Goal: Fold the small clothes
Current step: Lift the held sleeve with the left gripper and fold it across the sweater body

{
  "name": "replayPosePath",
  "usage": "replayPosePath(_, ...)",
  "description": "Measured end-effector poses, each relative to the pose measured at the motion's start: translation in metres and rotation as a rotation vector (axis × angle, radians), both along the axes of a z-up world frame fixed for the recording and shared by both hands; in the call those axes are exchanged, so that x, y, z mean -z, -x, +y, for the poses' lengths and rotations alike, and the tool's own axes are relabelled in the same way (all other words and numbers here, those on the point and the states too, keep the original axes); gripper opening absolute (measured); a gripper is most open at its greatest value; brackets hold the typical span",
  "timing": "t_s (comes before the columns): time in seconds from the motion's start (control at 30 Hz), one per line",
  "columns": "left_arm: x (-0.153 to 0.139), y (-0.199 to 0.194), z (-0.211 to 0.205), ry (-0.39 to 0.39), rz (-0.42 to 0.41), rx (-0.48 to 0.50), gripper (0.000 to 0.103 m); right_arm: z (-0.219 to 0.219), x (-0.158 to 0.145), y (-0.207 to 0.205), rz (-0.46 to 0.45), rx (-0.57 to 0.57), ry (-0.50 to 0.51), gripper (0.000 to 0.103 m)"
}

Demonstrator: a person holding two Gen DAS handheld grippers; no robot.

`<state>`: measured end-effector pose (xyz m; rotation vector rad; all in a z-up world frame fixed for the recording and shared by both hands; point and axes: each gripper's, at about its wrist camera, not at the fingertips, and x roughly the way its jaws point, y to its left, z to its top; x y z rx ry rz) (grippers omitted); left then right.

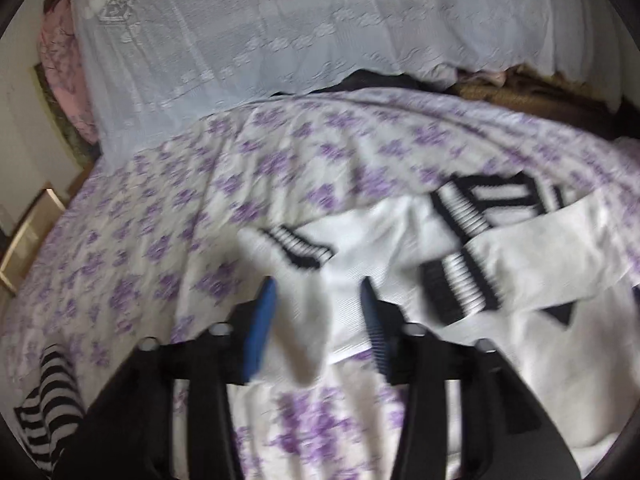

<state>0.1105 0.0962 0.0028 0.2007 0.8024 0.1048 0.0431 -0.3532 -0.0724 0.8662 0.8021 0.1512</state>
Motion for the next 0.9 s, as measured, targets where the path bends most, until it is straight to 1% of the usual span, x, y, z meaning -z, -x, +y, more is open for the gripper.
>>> replayPosePath(0.1,0.011,0.001,0.003,-0.062,0.004,-0.019,0.048,0.003,0.001,-0.001,0.004,-0.002,0.014,0.087)
replayPosePath(0.13,0.013,0.002,0.002,-0.08,0.003,-0.017,0.051,0.003,0.001,-0.002,0.006,-0.001,0.016,0.087)
replayPosePath(0.17,0.017,0.003,-0.002,-0.115,-0.003,-0.01,0.059,0.003,0.002,-0.002,0.008,0.0,0.019,0.087)
replayPosePath(0.2,0.019,0.004,-0.007,-0.149,-0.01,-0.004,0.065,0.003,0.003,-0.003,0.01,0.0,0.022,0.087)
replayPosePath(0.23,0.023,0.004,-0.014,-0.202,-0.021,0.003,0.072,0.004,0.004,-0.003,0.01,0.0,0.026,0.087)
replayPosePath(0.27,0.029,0.004,-0.021,-0.261,-0.031,0.002,0.072,0.004,0.004,-0.004,0.01,-0.002,0.03,0.087)
replayPosePath(0.3,0.034,0.002,-0.025,-0.296,-0.031,-0.002,0.072,0.005,0.004,-0.004,0.009,-0.004,0.033,0.087)
replayPosePath(0.33,0.04,-0.001,-0.025,-0.31,-0.017,-0.006,0.067,0.005,0.004,-0.004,0.008,-0.004,0.034,0.087)
replayPosePath(0.37,0.043,-0.005,-0.024,-0.3,0.0,-0.01,0.046,0.004,0.004,-0.004,0.008,-0.005,0.034,0.087)
replayPosePath(0.43,0.049,-0.013,-0.013,-0.242,0.055,-0.025,0.016,0.004,0.004,-0.004,0.008,-0.004,0.032,0.087)
replayPosePath(0.47,0.049,-0.017,-0.005,-0.187,0.075,-0.031,0.016,0.004,0.004,-0.004,0.007,-0.004,0.032,0.087)
replayPosePath(0.5,0.049,-0.019,0.0,-0.162,0.081,-0.046,0.015,0.004,0.004,-0.004,0.006,-0.004,0.03,0.087)
replayPosePath(0.6,0.038,-0.017,0.01,-0.082,0.066,-0.034,0.013,0.004,0.004,-0.004,0.003,-0.002,0.025,0.087)
replayPosePath(0.7,0.018,-0.018,0.012,-0.006,0.048,-0.012,0.013,0.002,0.004,-0.004,0.002,-0.006,0.025,0.087)
replayPosePath(0.77,0.007,-0.02,0.009,0.027,0.039,0.003,0.013,0.002,0.004,-0.004,0.001,-0.007,0.025,0.087)
replayPosePath(0.9,-0.013,-0.028,-0.017,0.048,0.011,0.045,0.013,0.0,0.005,-0.003,-0.001,-0.005,0.02,0.087)
